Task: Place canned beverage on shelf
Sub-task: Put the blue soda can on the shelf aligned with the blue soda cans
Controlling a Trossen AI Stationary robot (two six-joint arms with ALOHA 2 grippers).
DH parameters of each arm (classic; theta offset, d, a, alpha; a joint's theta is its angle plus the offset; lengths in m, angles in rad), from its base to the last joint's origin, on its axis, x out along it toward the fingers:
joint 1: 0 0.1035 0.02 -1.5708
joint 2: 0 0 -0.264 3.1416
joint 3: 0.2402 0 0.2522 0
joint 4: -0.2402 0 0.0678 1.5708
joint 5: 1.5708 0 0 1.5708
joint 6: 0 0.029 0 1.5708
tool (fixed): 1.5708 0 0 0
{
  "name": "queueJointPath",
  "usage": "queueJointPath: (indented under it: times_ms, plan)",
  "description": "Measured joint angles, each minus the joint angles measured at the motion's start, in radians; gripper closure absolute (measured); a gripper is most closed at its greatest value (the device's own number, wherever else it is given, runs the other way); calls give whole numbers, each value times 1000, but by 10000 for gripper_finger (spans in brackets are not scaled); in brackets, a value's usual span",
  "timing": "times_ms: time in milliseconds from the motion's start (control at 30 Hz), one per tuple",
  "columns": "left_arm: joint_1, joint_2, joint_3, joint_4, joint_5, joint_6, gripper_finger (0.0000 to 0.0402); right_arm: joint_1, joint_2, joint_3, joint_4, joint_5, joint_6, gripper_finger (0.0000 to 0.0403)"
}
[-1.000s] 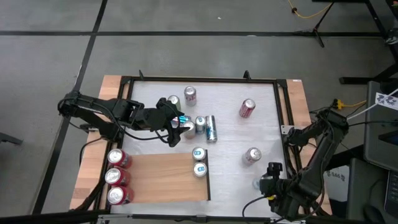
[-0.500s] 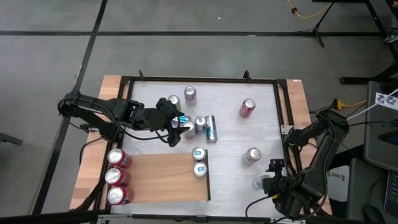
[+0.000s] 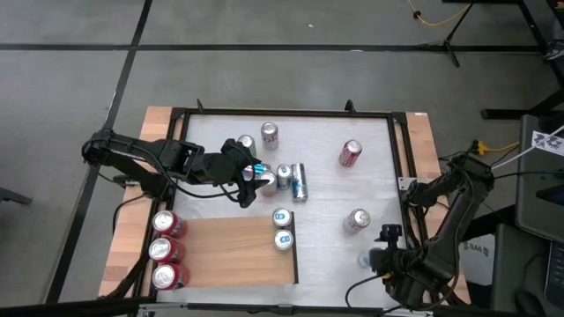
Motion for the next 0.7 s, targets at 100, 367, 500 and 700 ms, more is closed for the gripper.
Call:
queueJointPath:
  times_ms: [100,367,500,700]
  plan:
    - [0,0,0,0,0,0,107,0,0,-46,59,-25,16,33]
    - [0,0,0,0,0,-1,107,0,0,-101,148,-45,17,33]
    - [0,0,0,0,0,-2,107,0,0,-105,150,-51,17,33]
    - [0,0,0,0,0,-2,107,0,0,-105,150,-43,38,41]
